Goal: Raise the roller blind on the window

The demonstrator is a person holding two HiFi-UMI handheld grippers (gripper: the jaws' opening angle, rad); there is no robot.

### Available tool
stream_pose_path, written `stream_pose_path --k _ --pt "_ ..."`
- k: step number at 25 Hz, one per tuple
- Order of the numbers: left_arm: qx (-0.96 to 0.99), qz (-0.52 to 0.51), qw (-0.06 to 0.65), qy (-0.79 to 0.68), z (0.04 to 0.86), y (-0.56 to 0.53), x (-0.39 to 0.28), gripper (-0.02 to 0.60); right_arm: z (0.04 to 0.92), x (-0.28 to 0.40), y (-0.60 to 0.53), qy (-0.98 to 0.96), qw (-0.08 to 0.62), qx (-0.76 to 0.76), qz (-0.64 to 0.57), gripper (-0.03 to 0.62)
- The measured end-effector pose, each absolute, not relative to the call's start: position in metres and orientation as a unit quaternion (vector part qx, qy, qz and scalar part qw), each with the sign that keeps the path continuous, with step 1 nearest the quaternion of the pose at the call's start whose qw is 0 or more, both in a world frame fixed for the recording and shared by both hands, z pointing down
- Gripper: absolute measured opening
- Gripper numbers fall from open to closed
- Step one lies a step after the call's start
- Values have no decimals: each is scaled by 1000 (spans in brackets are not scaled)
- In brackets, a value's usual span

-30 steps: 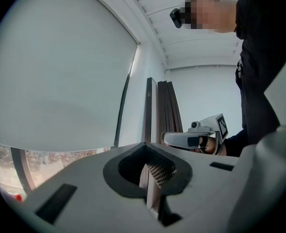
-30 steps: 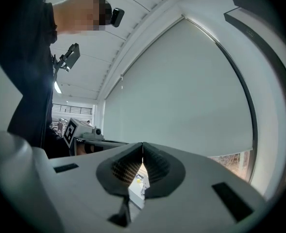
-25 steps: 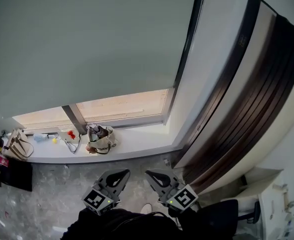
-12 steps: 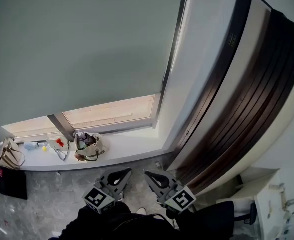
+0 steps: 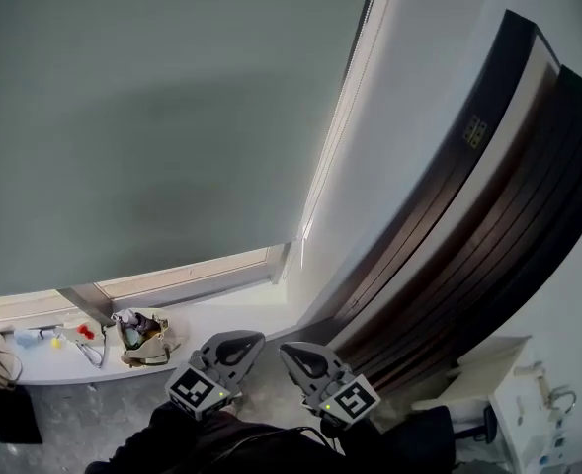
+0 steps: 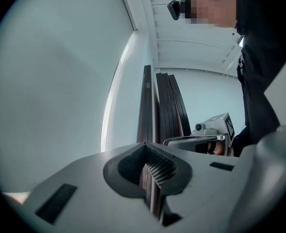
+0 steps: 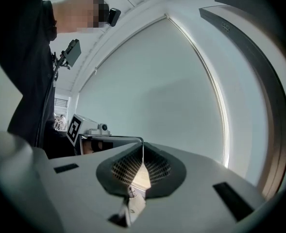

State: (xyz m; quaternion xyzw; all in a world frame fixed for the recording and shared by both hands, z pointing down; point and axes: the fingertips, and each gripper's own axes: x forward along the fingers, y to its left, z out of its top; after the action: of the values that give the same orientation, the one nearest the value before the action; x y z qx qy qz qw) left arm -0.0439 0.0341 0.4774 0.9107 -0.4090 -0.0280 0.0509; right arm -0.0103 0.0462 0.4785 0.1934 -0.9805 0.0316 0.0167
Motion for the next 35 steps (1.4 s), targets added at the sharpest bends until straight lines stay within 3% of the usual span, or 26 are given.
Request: stream_pose_path --k 9,15,29,35 --pt "931 -25 60 -358 474 -61 -89 -3 491 -55 -48 -959 29 279 48 3" --pt "938 -13 57 -342 484 -107 -106 -5 483 -49 -107 -932 27 361 30 8" --pt "932 -6 22 -363 469 -168 -117 -5 383 -13 -254 -870 -14 493 -21 169" --pt "931 -4 41 -361 458 -178 -111 -4 365 -7 -317 -846 -26 532 -11 232"
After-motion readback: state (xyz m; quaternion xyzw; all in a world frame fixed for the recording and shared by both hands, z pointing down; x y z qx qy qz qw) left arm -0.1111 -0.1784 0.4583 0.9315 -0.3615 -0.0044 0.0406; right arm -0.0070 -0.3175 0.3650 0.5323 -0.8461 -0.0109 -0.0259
